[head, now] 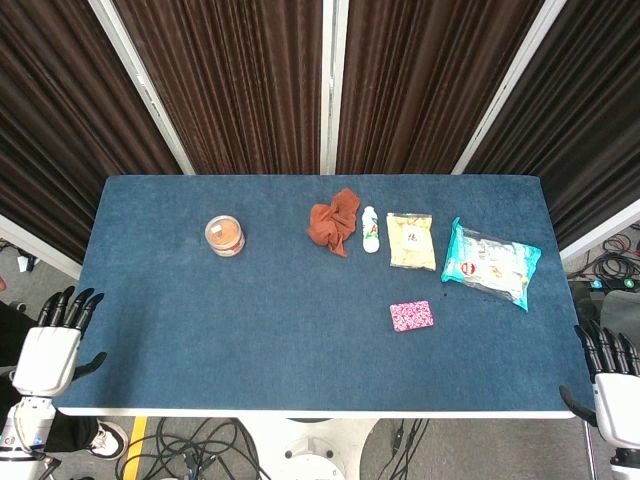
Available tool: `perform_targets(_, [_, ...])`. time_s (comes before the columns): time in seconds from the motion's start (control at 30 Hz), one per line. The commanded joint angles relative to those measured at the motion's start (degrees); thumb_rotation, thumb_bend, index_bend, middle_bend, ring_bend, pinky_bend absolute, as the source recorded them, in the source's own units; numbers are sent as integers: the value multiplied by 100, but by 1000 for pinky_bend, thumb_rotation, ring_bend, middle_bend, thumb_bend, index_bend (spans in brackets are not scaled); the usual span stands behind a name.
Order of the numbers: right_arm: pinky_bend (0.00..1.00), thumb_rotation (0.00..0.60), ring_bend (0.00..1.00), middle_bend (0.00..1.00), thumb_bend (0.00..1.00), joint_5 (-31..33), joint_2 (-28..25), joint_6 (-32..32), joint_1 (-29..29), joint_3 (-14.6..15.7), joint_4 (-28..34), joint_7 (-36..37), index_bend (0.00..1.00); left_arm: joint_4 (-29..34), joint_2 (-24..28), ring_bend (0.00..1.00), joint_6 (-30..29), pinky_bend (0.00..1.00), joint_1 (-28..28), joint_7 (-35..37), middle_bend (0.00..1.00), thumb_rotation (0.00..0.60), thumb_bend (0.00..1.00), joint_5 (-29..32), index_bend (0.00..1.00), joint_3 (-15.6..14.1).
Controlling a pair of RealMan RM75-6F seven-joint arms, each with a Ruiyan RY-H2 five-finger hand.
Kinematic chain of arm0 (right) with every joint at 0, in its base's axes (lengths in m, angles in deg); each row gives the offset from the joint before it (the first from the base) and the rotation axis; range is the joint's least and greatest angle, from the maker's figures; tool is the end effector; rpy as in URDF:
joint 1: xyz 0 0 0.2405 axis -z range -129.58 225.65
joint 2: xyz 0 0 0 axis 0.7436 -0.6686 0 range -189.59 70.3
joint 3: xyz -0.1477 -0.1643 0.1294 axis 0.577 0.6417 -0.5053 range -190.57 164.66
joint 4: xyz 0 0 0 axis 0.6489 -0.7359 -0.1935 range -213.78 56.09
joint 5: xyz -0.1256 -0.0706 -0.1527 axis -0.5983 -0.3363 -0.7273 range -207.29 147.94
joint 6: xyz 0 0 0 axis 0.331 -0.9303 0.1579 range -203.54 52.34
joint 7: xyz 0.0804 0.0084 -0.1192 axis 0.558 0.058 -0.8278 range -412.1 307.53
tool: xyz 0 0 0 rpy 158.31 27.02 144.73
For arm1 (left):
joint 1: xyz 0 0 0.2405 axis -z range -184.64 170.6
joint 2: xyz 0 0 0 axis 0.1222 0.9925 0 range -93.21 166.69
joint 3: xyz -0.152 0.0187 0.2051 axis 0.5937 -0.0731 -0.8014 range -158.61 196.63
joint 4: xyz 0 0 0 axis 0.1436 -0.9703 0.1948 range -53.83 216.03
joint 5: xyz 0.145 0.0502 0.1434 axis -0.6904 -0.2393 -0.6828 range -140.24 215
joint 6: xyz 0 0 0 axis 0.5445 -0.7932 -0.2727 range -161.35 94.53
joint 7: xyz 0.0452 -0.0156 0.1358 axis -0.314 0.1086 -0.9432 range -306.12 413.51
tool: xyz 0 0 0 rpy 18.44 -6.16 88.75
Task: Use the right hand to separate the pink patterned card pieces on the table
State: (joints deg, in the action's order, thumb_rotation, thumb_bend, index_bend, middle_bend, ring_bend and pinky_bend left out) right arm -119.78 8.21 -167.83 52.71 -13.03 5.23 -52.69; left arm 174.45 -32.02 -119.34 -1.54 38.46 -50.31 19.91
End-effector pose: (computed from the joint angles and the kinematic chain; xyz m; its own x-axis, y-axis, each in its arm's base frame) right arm -0.3437 -0.1166 0.1567 0.4780 0.0012 0.8784 -0.8762 0.0702 0.4768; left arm -0.2955 0.1759 0.1275 0.5469 0.0116 0.8371 0.8362 -0.0565 -0.5455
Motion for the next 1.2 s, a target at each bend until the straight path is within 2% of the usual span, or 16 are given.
perform_targets(0.03, [0,600,0,0,118,5,27,51,-4,26,-20,8,0,28,32,0,-2,103,-11,17,88,600,151,-4,121,-11])
perform_targets(0.67, [0,600,0,0,124,2,43,157,-52,36,81,47,0,196,78,0,-23,103,15,22,89,600,150,-57,121,37])
perform_targets(1.03, [0,600,0,0,168,-3,-81,298,-167,1,192,90,0,33,-5,0,-90,103,-16,214,89,600,151,-103,121,27])
perform_targets(1.07, [37,600,17,0,171,6,-86,345,-201,-11,236,74,0,31,7,0,-86,103,-22,236,89,600,151,-94,121,23])
perform_targets(1.1, [117,600,62,0,174,8,-95,383,-231,-21,274,65,0,38,21,0,-87,104,-24,239,89,600,150,-98,121,20])
perform_targets(1.13, [272,600,158,0,181,0,-109,423,-268,-32,310,62,0,43,35,0,-95,104,-24,238,89,600,150,-112,121,19])
perform_targets(1.2, [654,600,462,34,194,53,-177,587,-361,-57,438,-27,0,52,59,0,-112,104,-27,230,89,600,150,-142,121,15])
